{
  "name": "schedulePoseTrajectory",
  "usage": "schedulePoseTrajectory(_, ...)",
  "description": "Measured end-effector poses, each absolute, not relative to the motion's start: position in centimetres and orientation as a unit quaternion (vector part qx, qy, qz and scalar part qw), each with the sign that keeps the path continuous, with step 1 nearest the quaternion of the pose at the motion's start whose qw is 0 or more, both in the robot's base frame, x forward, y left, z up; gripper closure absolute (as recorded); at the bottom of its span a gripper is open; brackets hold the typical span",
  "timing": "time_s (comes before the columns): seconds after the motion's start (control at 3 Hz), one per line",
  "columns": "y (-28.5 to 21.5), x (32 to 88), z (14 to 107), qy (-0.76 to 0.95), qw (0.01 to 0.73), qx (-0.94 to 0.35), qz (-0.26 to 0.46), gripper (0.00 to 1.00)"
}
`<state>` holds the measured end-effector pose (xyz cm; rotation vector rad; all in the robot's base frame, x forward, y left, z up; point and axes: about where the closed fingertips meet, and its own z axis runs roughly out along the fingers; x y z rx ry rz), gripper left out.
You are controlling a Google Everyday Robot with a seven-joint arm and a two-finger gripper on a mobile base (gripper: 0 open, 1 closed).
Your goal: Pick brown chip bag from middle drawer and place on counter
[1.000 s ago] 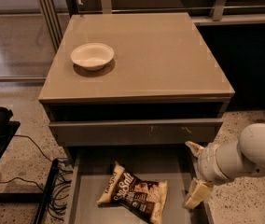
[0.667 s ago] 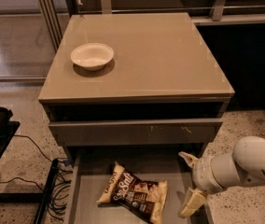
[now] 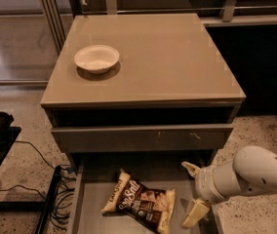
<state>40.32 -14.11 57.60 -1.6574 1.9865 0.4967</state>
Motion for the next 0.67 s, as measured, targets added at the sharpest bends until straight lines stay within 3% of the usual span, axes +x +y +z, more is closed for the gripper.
schedulePoseTrajectory(0.67,-10.3,42.4,51.7,0.724,0.269,-0.597,0.215,0.0)
